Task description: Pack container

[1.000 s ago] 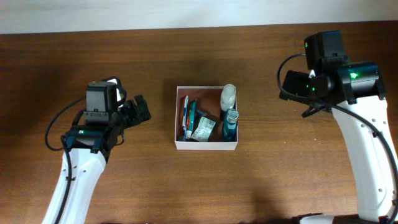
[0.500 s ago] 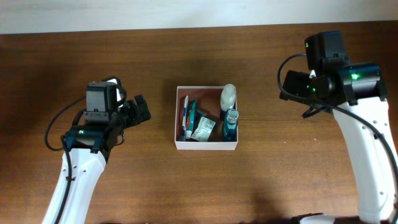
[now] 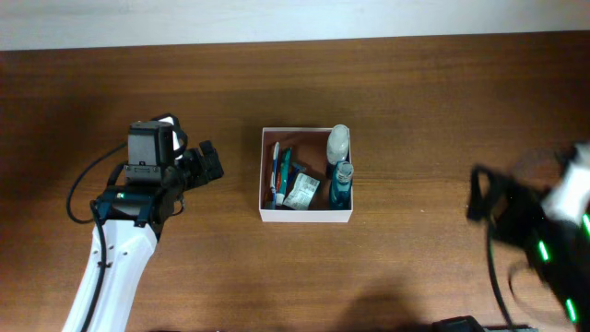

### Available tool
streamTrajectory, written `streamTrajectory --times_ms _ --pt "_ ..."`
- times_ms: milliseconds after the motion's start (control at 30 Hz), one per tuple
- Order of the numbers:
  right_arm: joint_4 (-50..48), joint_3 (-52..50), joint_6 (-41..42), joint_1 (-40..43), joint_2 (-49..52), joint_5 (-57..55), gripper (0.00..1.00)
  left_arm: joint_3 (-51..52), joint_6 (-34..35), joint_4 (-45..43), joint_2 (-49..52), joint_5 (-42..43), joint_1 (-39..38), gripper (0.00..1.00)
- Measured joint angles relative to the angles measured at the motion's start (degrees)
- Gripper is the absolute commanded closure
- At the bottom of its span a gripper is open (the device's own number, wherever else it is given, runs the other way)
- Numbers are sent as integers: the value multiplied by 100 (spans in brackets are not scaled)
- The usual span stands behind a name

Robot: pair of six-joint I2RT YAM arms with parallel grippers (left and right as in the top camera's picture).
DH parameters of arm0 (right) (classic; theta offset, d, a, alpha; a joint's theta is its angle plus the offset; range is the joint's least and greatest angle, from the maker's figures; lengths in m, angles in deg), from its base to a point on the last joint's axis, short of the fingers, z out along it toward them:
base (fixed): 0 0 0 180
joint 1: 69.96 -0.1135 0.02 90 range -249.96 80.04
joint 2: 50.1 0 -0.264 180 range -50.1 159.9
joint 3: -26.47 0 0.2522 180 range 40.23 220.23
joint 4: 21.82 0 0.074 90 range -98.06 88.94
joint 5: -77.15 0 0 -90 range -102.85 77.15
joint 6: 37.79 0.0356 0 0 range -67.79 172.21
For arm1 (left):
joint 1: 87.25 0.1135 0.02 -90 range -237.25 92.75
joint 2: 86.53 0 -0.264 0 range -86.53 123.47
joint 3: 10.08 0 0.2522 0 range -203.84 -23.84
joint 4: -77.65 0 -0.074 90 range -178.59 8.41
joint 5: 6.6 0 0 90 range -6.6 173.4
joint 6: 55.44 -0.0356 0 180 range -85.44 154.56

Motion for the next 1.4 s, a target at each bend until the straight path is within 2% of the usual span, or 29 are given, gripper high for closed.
streamTrajectory --times_ms 300,467,533,900,1033,1167,1400 --pt "-1305 -2363 0 0 -3053 229 2 0 0 11 0 -2 -2 1" --pt "-2208 -3751 2 0 -4175 247 1 0 0 11 0 0 0 1" --pt "-2876 -4345 0 -2 -4463 273 2 0 0 9 0 0 0 1" --pt "-6286 -7012 2 0 -4745 592 2 0 0 13 0 0 0 1" --pt "-7263 -7672 4 0 -4745 660 2 0 0 13 0 0 0 1" --pt "-7729 -8083 2 0 -4795 680 2 0 0 13 0 0 0 1" --pt "-7873 -8172 -2 0 -4911 656 2 0 0 13 0 0 0 1"
